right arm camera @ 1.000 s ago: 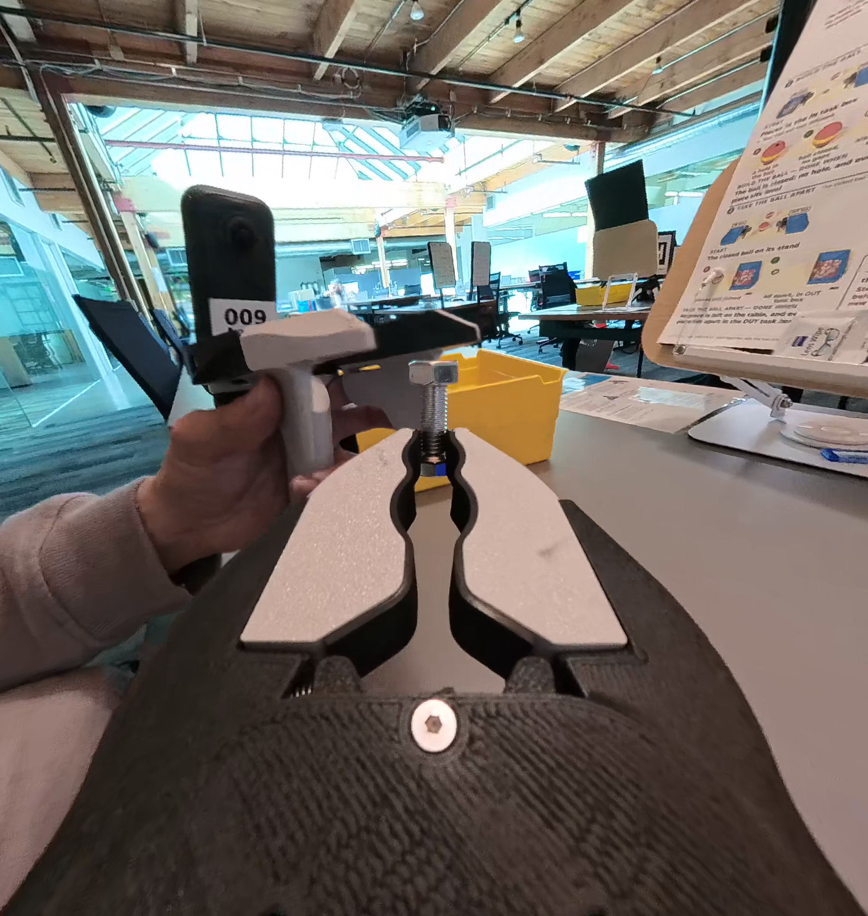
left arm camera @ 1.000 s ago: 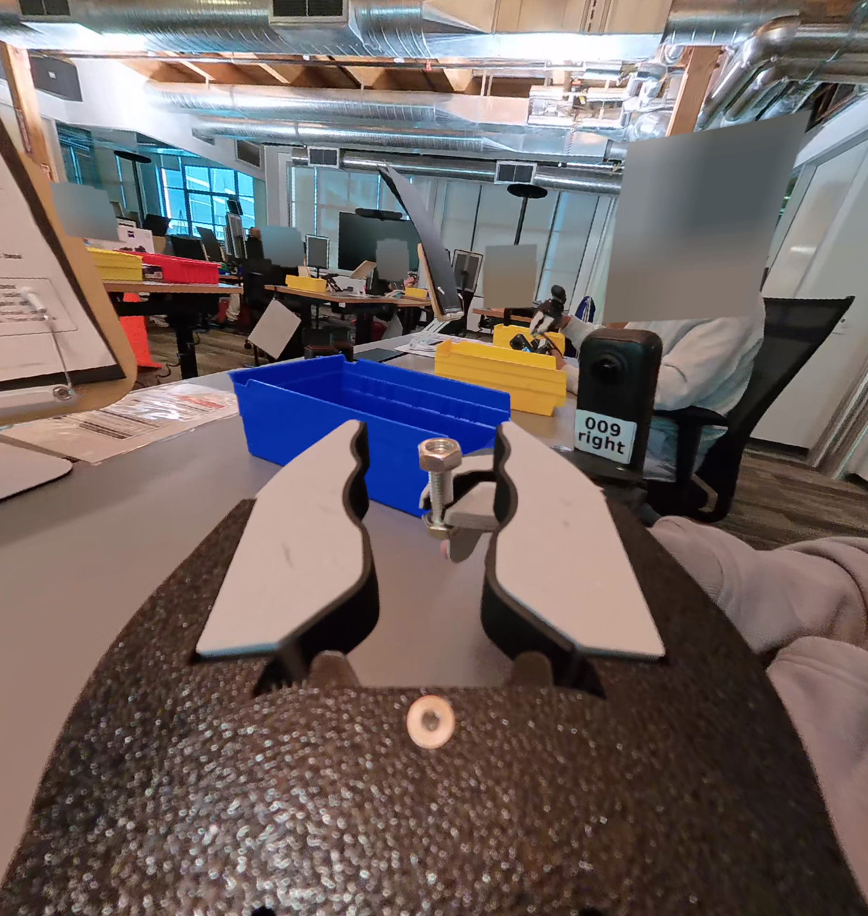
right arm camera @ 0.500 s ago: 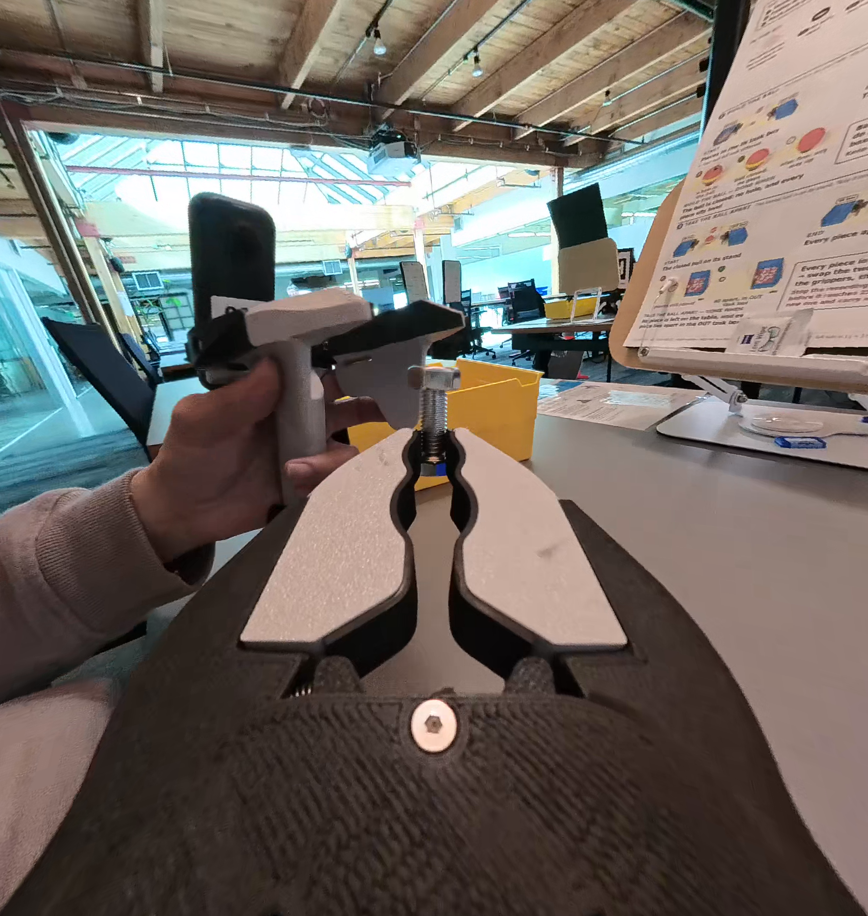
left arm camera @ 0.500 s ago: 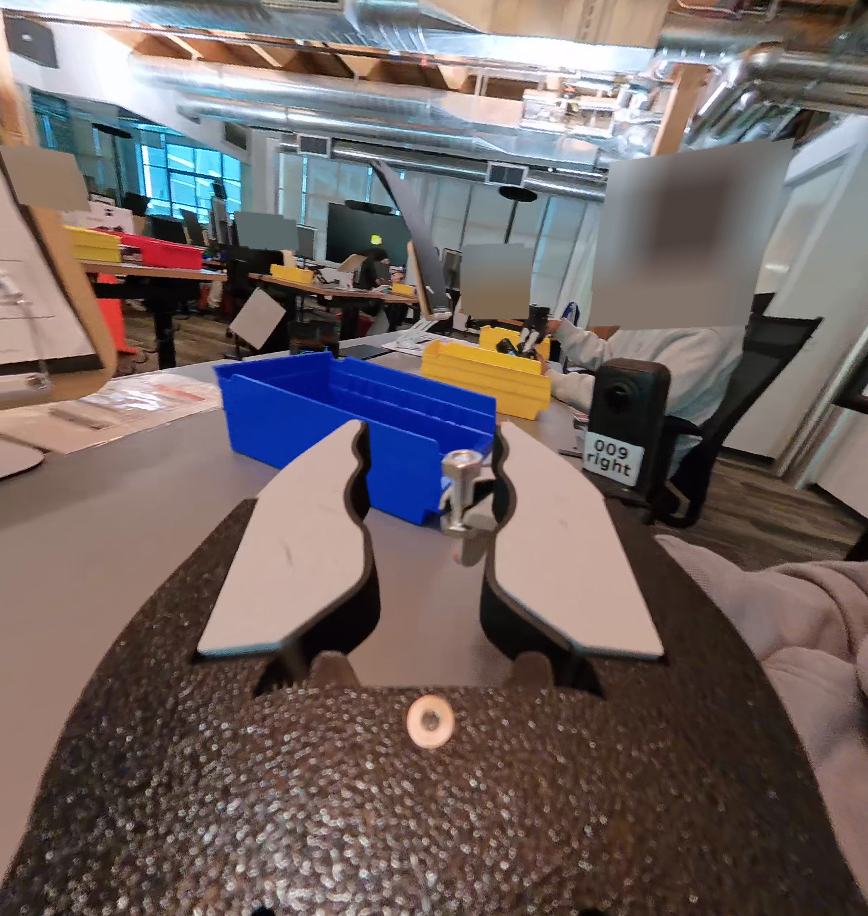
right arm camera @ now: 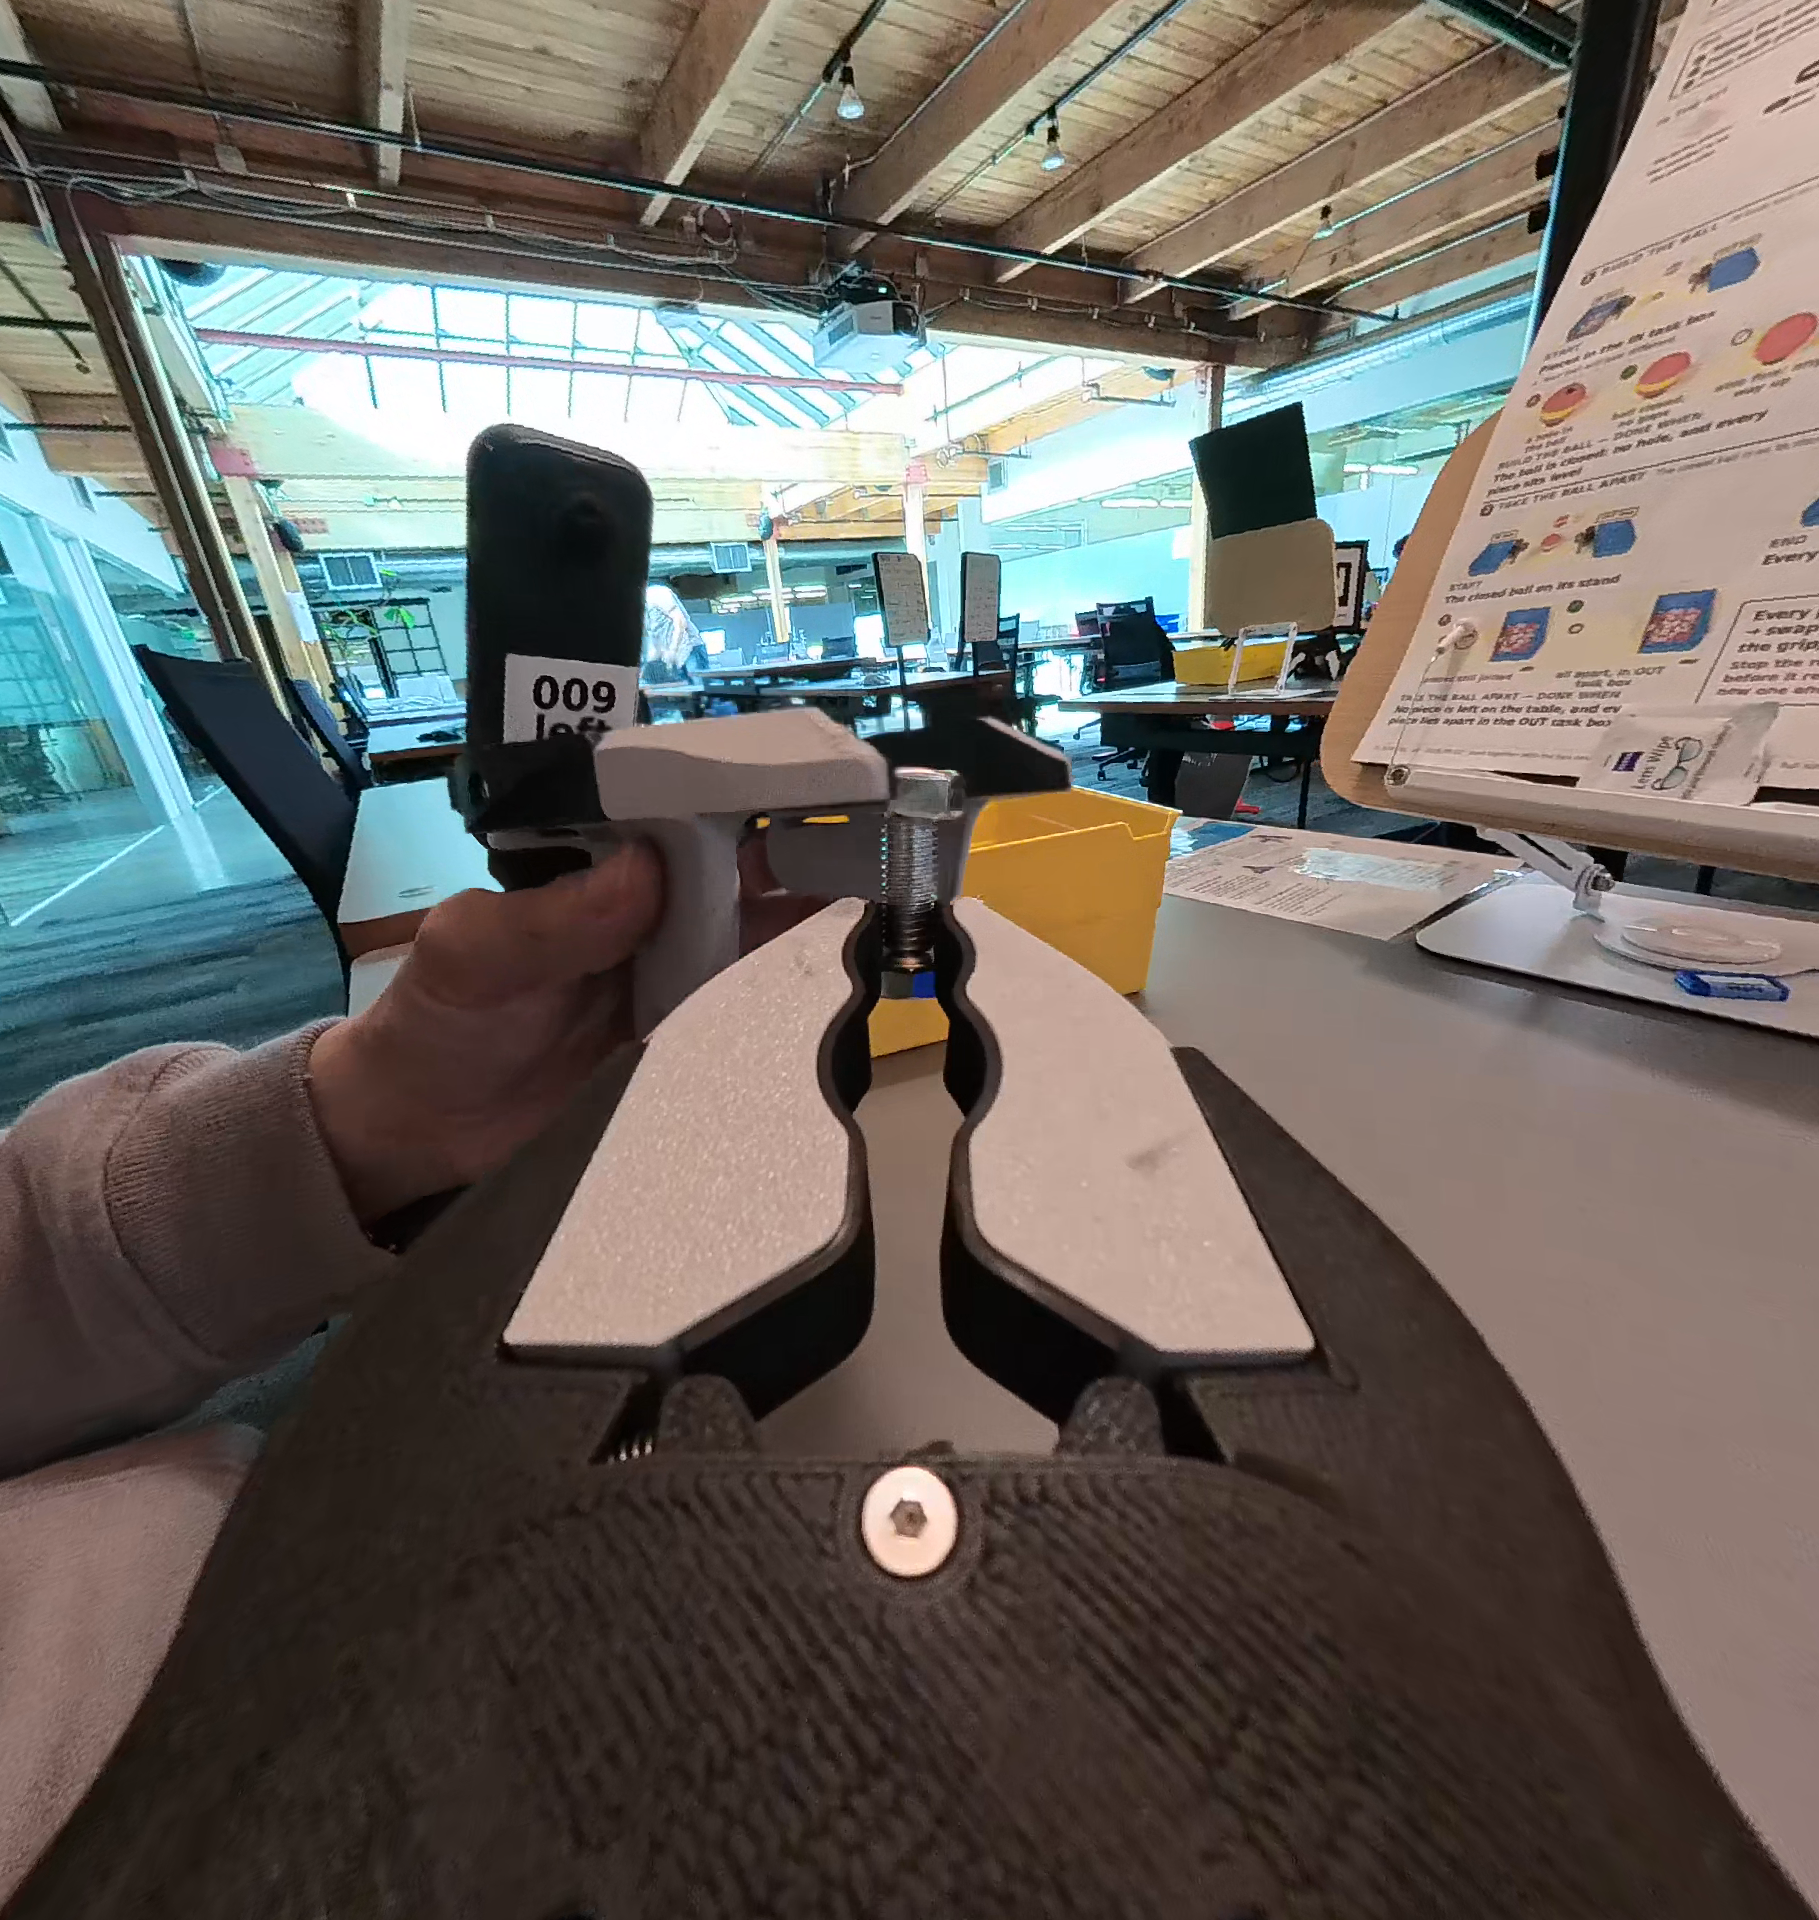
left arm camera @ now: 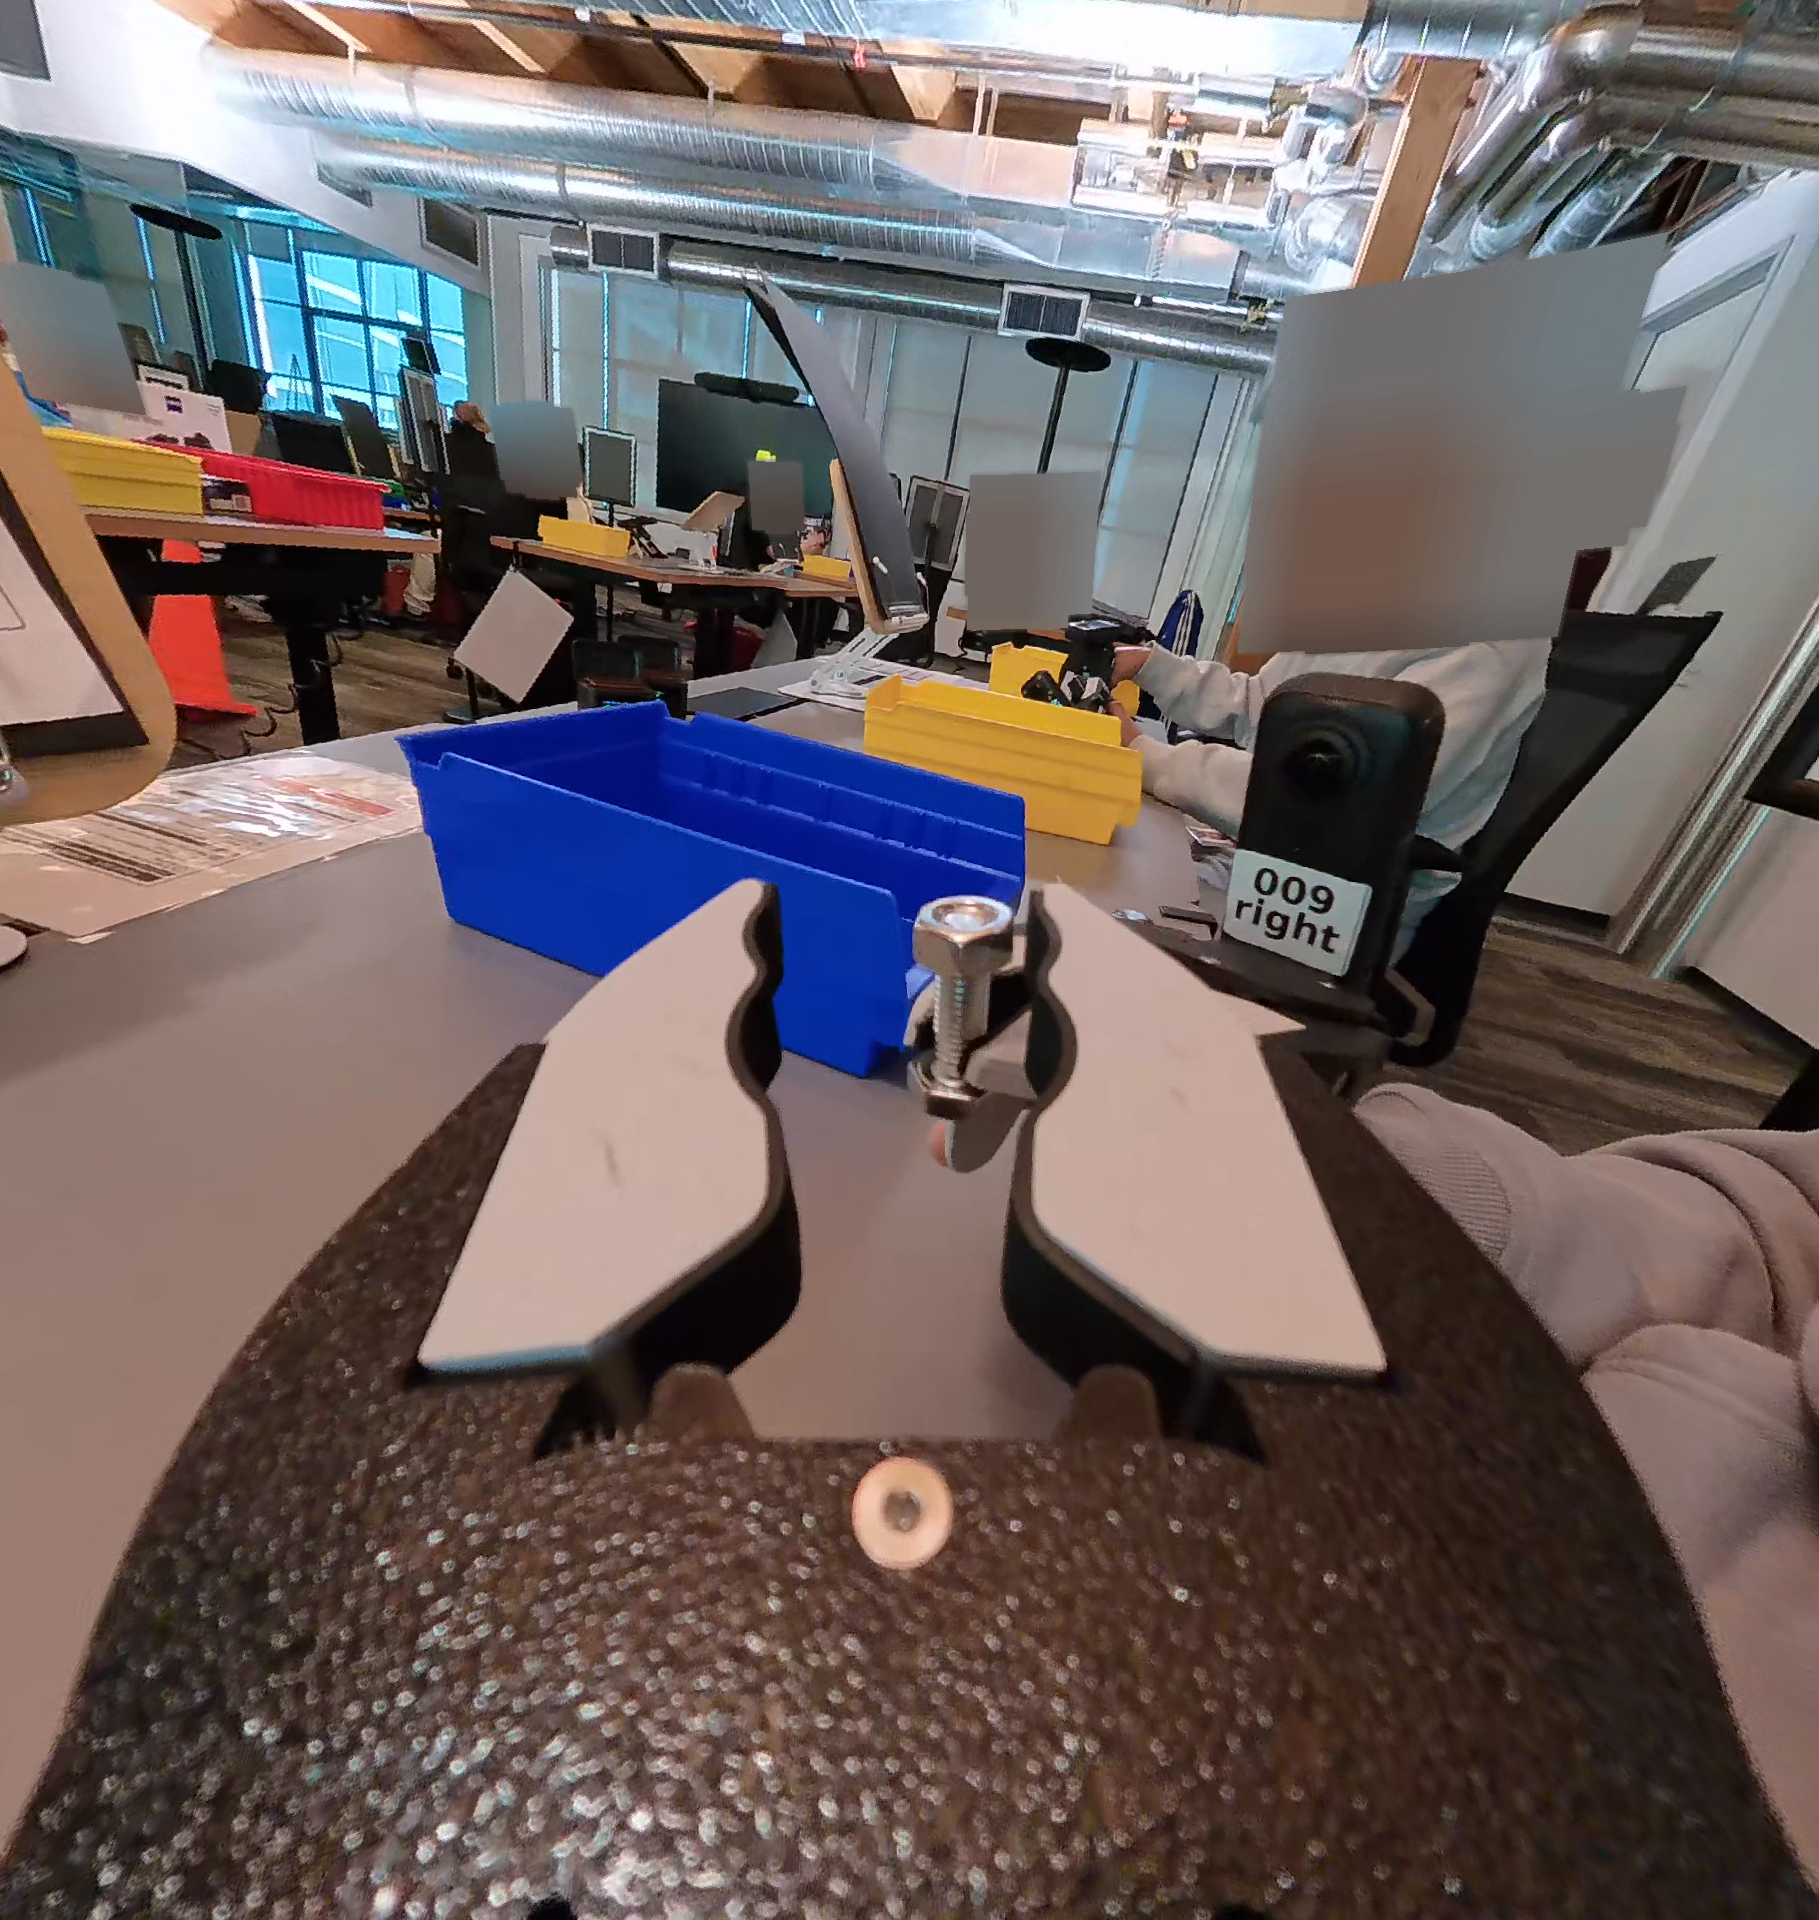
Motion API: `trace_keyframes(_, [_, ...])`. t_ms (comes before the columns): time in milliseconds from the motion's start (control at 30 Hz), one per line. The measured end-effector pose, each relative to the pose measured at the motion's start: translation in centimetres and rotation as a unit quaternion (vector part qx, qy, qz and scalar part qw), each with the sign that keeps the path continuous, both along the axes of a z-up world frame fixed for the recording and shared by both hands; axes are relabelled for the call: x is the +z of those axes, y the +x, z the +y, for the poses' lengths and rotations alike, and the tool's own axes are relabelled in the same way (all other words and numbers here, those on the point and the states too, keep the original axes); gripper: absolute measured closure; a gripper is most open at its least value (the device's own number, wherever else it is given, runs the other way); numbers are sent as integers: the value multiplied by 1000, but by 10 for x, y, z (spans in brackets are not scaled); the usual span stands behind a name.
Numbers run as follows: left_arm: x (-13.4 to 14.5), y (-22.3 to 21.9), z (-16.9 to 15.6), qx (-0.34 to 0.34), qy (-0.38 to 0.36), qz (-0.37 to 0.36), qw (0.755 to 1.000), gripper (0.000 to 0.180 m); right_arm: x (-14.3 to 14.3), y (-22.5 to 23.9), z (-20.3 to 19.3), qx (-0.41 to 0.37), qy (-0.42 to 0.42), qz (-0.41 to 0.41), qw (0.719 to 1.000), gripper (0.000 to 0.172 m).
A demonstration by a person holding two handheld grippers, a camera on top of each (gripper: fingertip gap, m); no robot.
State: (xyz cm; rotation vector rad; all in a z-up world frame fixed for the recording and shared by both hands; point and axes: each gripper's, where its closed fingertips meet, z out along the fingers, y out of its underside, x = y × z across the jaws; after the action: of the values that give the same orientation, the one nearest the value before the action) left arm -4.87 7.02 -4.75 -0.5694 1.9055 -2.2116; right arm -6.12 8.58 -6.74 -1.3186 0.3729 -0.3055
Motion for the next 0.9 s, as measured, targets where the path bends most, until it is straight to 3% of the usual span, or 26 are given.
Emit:
trace_keyframes(200, [-1,6,6,31,-1,-7,1000,137,0,6,-6,-7,10,16,1000,163])
trace_keyframes(233, [-4,13,13,59,17,-10,998,142,1,9,-11,-11,19,21,1000,163])
trace_keyframes(267, [-8,21,24,93,37,-12,995,164,5,7,-14,3,35,18,999,163])
trace_keyframes(300, [-9,26,32,113,44,-12,993,166,7,7,-16,6,42,20,999,163])
trace_keyframes(433, [4,19,32,83,9,-5,996,155,4,12,-18,-12,24,18,999,163])
trace_keyframes(667, [0,1,3,26,18,-5,999,144,3,11,-16,-10,19,19,1000,163])
trace_keyframes(900, [-4,-1,-10,25,19,0,1000,141,-3,4,-3,2,-2,9,1000,163])
